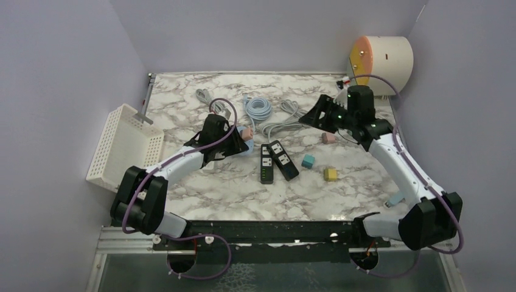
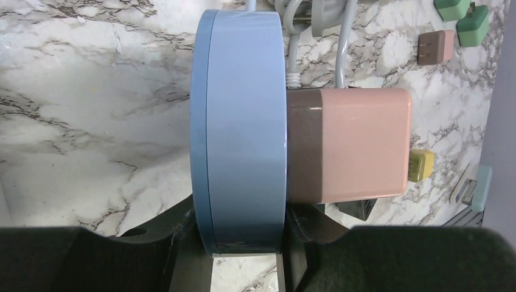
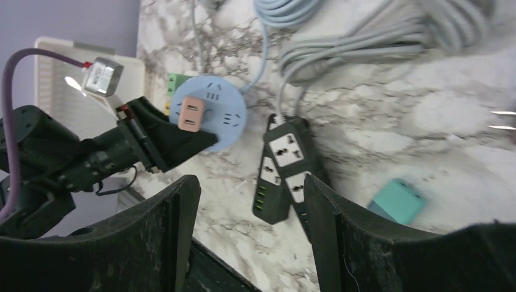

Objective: Pull the plug off the socket

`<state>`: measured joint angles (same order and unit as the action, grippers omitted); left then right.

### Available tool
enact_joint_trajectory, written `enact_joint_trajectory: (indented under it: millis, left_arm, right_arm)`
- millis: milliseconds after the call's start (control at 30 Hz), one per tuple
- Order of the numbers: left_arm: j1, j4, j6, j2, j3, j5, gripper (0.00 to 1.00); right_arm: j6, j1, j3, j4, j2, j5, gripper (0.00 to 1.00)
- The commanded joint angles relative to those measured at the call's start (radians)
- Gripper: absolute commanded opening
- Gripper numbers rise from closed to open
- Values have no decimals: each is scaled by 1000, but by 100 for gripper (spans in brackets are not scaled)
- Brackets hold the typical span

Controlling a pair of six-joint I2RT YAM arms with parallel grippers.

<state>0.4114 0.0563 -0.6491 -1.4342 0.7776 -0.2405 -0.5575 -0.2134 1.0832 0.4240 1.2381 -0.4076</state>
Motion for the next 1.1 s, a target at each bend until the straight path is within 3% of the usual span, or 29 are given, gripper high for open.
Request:
enact_joint_trajectory:
  millis: [0, 267, 500, 733, 800, 833, 900, 933, 1067]
  left_arm:
    - [22, -64, -2, 53, 62, 12, 0]
    - [38, -60, -18, 68, 83, 2, 0]
    - [43, -65, -32, 78, 72, -9, 0]
    - [44, -71, -33, 75, 58, -12, 0]
    - [45, -73, -34, 75, 60, -14, 0]
    - [45, -73, -33, 75, 61, -12, 0]
    - [46, -70, -30, 76, 58, -10, 0]
    - [45, -68, -29, 76, 56, -8, 0]
    - [45, -53, -40, 78, 46, 23, 0]
  right_arm:
    - [-100, -138, 78, -99, 137, 12, 68]
    - [-139, -334, 231, -249, 403, -21, 68]
    - [-184, -369, 269, -387, 549, -81, 68]
    - [-205, -420, 332, -413, 632, -103, 66]
    - [-211, -429, 340, -422, 648, -118, 57]
    - [-216, -430, 337, -428, 653, -123, 47]
    - [-228, -431, 330, -442, 653, -135, 13]
    - [-230, -430, 333, -436, 652, -136, 2]
    - [-220, -431, 347, -388, 631, -131, 1]
